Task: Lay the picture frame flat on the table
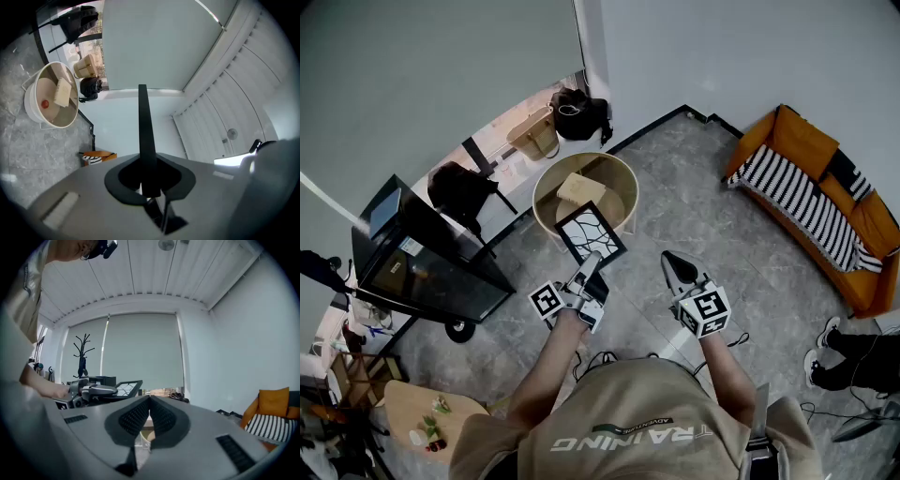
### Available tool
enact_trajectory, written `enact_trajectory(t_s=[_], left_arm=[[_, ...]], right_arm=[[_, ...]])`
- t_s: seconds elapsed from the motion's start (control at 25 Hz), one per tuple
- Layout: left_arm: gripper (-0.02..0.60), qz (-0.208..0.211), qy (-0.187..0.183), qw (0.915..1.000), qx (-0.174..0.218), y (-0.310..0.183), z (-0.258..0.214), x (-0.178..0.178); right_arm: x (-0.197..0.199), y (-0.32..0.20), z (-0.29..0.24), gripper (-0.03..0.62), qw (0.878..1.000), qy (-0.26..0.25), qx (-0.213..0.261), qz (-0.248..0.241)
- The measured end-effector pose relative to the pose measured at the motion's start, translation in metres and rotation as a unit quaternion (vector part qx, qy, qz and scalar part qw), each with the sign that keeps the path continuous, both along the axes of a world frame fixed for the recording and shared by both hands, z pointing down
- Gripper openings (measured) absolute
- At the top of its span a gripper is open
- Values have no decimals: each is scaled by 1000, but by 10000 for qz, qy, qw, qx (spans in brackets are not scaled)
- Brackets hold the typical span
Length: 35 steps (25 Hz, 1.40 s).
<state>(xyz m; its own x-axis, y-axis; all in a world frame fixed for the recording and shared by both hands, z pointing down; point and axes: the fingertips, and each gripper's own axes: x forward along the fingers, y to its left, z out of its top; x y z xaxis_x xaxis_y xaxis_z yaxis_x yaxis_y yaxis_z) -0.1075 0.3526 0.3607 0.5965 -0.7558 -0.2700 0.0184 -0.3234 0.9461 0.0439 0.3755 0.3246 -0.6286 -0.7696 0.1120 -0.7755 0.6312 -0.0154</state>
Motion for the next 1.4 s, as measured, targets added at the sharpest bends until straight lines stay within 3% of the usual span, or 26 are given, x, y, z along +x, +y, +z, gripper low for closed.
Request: enact_trajectory(t_s=[0.16,0.56,0.84,1.08,1.4], left_arm=[[42,0,-182,9998,53,-5,4,0],[41,150,-153,9998,5,-24,19,-18],[41,269,-191,9988,-359,-38,48,-46],[41,296,-278,9975,-571,-64,66,-33],[43,127,-337,9973,-643,-123,69,7]], right_arm=[[1,-2,6,8,10000,-82,45,-3],[-14,-17,22,8,9998,-202,0,66],[-35,-29,35,8,9991,21,-314,280],[-23,-61,57,8,9980,191,-564,192],[7,-137,68,8,9977,-14,-615,-266]])
